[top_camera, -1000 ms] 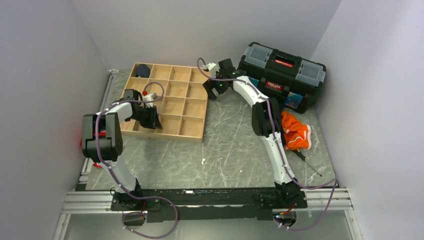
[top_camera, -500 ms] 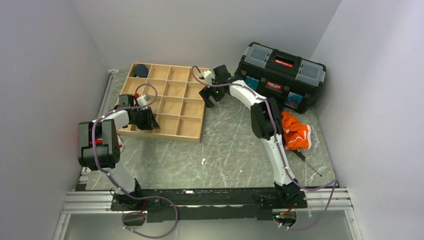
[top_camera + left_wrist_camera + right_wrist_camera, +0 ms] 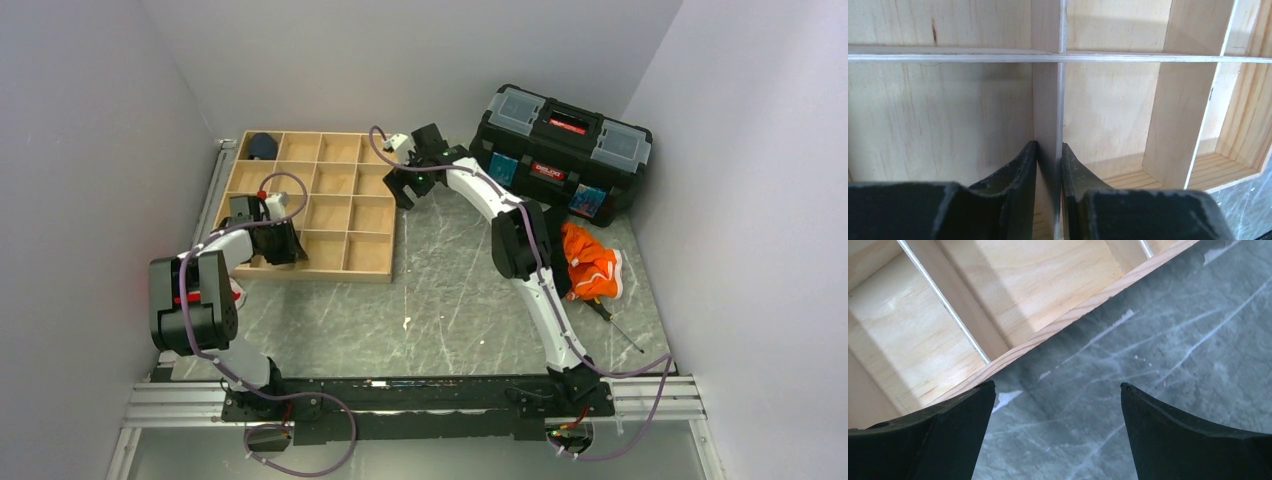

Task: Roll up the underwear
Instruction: Move the storage box to the corner of the board.

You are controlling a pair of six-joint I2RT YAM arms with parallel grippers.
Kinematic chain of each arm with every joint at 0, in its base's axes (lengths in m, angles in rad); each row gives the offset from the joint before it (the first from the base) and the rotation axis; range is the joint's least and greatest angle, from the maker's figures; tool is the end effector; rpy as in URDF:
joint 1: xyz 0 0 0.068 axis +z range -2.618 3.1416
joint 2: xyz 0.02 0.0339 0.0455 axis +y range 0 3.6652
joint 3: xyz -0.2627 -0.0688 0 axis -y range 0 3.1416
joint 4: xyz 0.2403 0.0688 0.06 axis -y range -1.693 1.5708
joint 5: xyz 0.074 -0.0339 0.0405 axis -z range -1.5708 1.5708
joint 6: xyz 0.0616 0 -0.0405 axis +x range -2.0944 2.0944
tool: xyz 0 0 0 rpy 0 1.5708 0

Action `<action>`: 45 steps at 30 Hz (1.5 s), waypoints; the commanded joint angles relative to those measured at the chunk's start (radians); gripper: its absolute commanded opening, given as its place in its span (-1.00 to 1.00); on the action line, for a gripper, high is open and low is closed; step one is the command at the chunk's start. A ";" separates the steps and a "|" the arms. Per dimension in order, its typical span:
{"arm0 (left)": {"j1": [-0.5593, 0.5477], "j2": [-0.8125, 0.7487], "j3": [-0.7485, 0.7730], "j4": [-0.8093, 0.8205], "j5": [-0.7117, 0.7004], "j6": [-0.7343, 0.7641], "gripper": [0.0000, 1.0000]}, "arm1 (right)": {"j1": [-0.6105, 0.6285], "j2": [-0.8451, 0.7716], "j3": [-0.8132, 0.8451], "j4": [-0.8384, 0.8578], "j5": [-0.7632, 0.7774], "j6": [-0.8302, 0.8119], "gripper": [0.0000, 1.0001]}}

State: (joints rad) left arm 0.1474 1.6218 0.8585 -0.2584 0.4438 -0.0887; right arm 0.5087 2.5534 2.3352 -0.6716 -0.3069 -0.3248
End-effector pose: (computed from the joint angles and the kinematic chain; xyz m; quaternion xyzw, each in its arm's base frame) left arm 0.3166 0.0203 0.1425 -0.0513 0.9394 -0.2040 0.2706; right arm 0.4885 0.2937 0.1627 -0.4237 0.8311 0.1738 0.3154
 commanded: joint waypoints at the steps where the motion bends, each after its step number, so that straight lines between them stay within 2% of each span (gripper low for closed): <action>1: -0.012 -0.056 0.003 -0.040 0.037 -0.010 -1.00 | 0.090 0.043 0.083 0.076 -0.077 0.041 0.98; 5: 0.002 -0.035 0.025 -0.050 -0.005 0.007 -1.00 | 0.106 0.090 0.137 0.076 -0.068 0.038 0.98; 8: 0.037 0.007 0.061 -0.062 -0.007 0.010 -1.00 | 0.109 0.073 0.118 0.072 -0.043 0.021 0.98; 16: 0.087 0.056 0.121 -0.056 0.021 0.047 -1.00 | 0.070 -0.186 -0.198 0.114 0.038 -0.038 0.99; 18: 0.089 0.066 0.147 -0.080 0.048 0.070 -0.80 | 0.061 -0.258 -0.276 0.115 0.057 -0.052 0.99; 23: 0.089 0.024 0.159 -0.118 0.094 0.145 0.01 | 0.055 -0.430 -0.463 0.111 0.087 -0.084 0.99; 26: 0.089 -0.067 0.139 -0.149 0.099 0.195 0.68 | 0.056 -0.536 -0.562 0.104 0.077 -0.091 0.99; 29: 0.090 -0.205 0.122 -0.219 0.084 0.278 0.98 | 0.055 -0.620 -0.629 0.083 0.073 -0.110 0.99; 32: 0.090 -0.306 0.143 -0.348 0.020 0.417 0.99 | 0.054 -0.696 -0.684 0.044 0.072 -0.140 0.99; 38: 0.111 -0.431 0.153 -0.573 -0.223 0.675 0.99 | 0.047 -0.878 -0.876 0.029 0.124 -0.175 0.99; 41: 0.139 -0.494 0.111 -0.609 -0.299 0.720 0.99 | 0.018 -0.951 -0.970 0.021 0.163 -0.176 0.99; 45: 0.145 -0.556 0.079 -0.640 -0.303 0.723 0.99 | -0.070 -1.031 -1.063 0.010 0.204 -0.147 0.99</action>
State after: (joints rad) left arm 0.2855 1.1278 0.9607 -0.8112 0.2031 0.5621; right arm 0.5205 1.6096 1.3331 -0.6468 -0.1722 -0.4805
